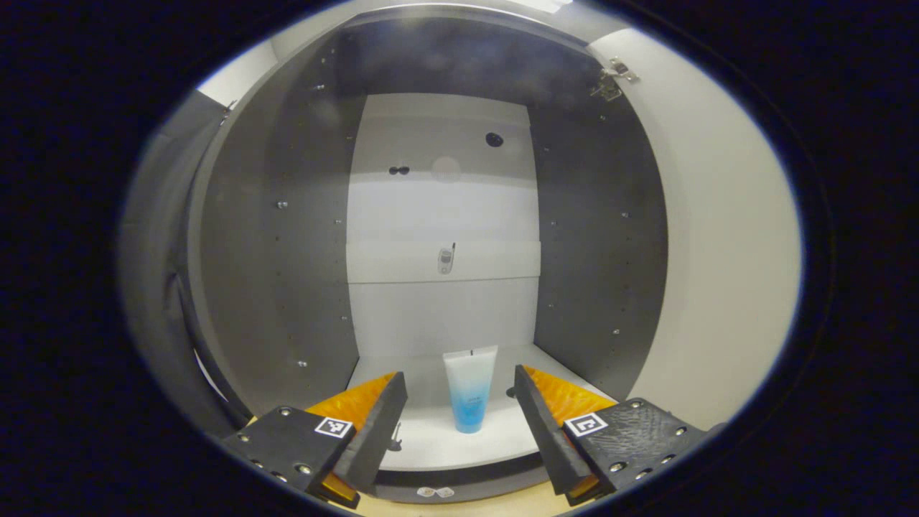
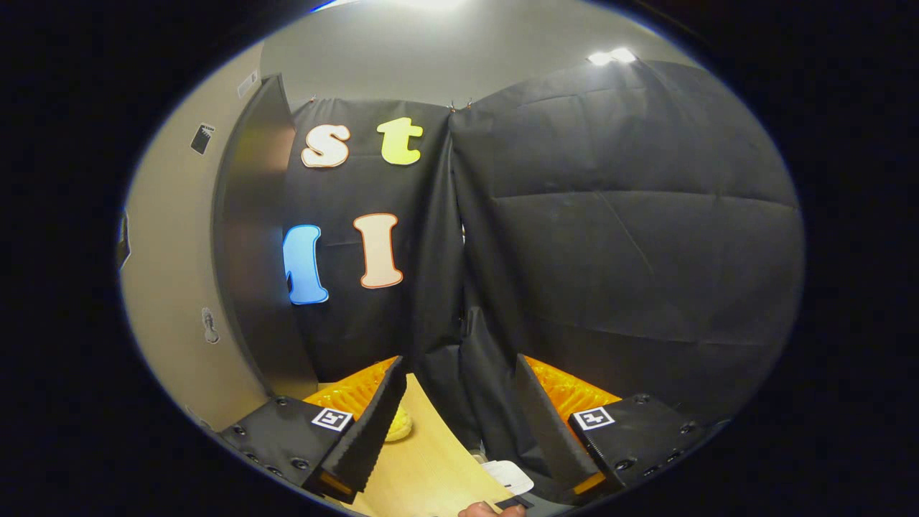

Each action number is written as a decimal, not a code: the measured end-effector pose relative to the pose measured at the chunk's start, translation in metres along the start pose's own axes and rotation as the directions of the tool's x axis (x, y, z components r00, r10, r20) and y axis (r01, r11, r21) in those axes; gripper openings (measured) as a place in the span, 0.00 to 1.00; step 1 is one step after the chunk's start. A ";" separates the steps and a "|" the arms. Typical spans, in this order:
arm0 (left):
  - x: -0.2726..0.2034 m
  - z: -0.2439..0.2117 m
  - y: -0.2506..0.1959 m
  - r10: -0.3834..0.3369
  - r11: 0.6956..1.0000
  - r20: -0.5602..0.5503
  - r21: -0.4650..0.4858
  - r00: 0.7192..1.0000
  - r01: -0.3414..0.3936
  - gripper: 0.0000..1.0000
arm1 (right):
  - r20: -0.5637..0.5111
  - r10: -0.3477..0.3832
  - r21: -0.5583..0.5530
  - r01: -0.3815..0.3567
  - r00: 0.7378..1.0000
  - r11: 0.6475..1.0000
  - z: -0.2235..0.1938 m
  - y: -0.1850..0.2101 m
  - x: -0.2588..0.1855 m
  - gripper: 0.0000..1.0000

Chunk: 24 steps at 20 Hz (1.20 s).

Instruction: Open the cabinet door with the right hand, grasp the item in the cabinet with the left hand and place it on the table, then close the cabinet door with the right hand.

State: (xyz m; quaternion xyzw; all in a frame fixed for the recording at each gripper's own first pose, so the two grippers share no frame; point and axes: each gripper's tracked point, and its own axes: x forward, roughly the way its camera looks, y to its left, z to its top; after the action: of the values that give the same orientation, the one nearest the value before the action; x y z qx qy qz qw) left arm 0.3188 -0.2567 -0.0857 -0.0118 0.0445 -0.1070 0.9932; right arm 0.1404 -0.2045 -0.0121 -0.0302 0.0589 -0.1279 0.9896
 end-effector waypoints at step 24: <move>0.064 -0.048 -0.008 0.110 0.993 -0.074 0.048 0.991 -0.107 0.51 | -0.067 0.031 -0.030 -0.033 0.997 0.999 -0.023 -0.015 0.053 0.96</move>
State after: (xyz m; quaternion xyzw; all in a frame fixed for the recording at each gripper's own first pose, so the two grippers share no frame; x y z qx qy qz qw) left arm 0.3754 -0.2785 -0.1388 0.0164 0.0807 -0.0541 0.9951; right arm 0.1842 -0.2340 -0.0397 -0.0404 0.0941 -0.1119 0.9884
